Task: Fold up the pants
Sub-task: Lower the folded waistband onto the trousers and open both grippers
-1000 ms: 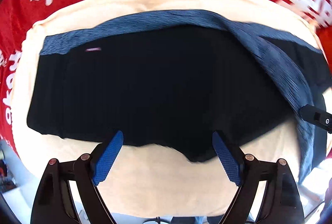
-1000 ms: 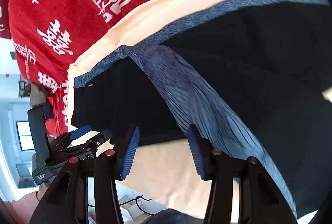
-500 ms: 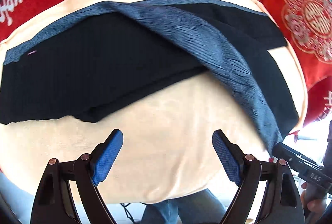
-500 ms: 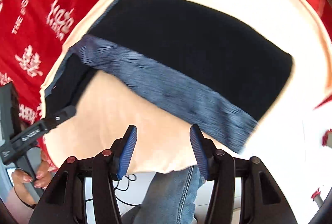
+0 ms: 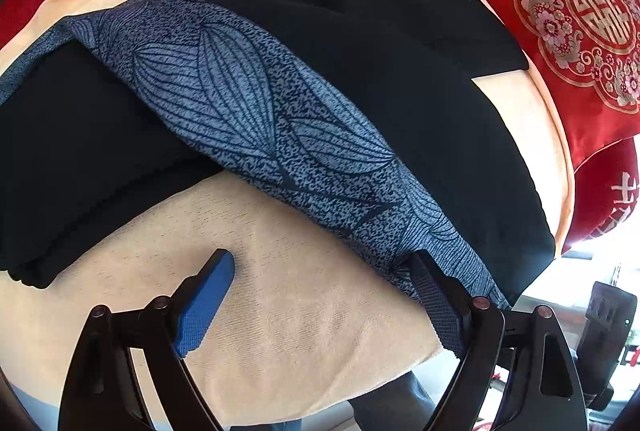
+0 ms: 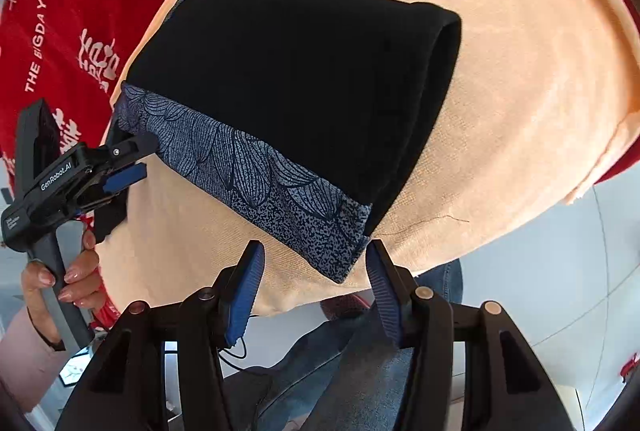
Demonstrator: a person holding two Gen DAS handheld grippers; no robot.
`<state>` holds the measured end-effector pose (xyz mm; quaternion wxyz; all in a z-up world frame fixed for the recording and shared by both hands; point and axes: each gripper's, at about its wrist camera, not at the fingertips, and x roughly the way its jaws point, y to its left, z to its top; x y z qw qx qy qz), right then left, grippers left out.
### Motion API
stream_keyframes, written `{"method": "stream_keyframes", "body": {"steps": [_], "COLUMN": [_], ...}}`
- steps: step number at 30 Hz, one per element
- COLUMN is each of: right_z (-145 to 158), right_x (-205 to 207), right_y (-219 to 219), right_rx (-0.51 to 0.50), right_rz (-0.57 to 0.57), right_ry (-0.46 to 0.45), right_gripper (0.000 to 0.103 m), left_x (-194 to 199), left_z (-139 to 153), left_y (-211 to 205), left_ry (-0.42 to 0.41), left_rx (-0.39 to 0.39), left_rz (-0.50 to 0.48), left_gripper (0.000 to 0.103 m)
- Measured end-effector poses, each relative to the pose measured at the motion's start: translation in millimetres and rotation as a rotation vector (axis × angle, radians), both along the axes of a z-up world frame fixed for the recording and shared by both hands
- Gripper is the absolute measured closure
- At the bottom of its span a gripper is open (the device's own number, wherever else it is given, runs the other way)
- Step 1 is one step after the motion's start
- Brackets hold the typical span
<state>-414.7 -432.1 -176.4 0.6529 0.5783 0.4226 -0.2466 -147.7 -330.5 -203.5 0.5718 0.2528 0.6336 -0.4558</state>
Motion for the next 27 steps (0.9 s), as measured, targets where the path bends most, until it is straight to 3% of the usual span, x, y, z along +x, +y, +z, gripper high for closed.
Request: {"method": "stream_keyframes", "body": {"steps": [2, 4, 8, 10, 12, 15, 22, 27], "right_z": [-0.4, -0.6, 17.5, 35.2, 52.2, 81.0, 138.5, 156.0], "right_x": [-1.3, -0.8, 2.0, 5.0, 8.4, 18.0, 47.4, 79.6], "right_y": [-2.9, -5.7, -16.6, -25.4, -36.4, -65.6, -157.2, -229.7], "right_rx": [0.028, 0.059, 0.074, 0.061, 0.052, 0.019, -0.099, -0.199], "right_rz": [-0.005, 0.007, 0.029, 0.057, 0.074, 0.104, 0.152, 0.194], "right_ry": [-0.051, -0.058, -0.091, -0.121, -0.155, -0.201, -0.287, -0.274], "right_gripper": [0.056, 0.095, 0.096, 0.097, 0.097, 0.097, 0.100, 0.100], "left_x": [-0.2, -1.8, -5.9, -5.4, -1.9, 7.2, 16.4, 29.3], "left_z": [0.5, 0.6, -1.2, 0.2, -1.2, 9.1, 58.4, 66.0], "left_y": [-3.7, -7.5, -16.4, -19.5, -23.7, -21.5, -65.2, -126.6], "left_ry": [0.034, 0.054, 0.092, 0.104, 0.172, 0.230, 0.177, 0.110], "left_rx": [-0.011, -0.010, 0.006, 0.009, 0.013, -0.012, -0.124, -0.183], "left_rz": [0.014, 0.017, 0.030, 0.043, 0.071, 0.120, 0.129, 0.134], "left_gripper": [0.014, 0.014, 0.017, 0.055, 0.078, 0.078, 0.078, 0.078]}}
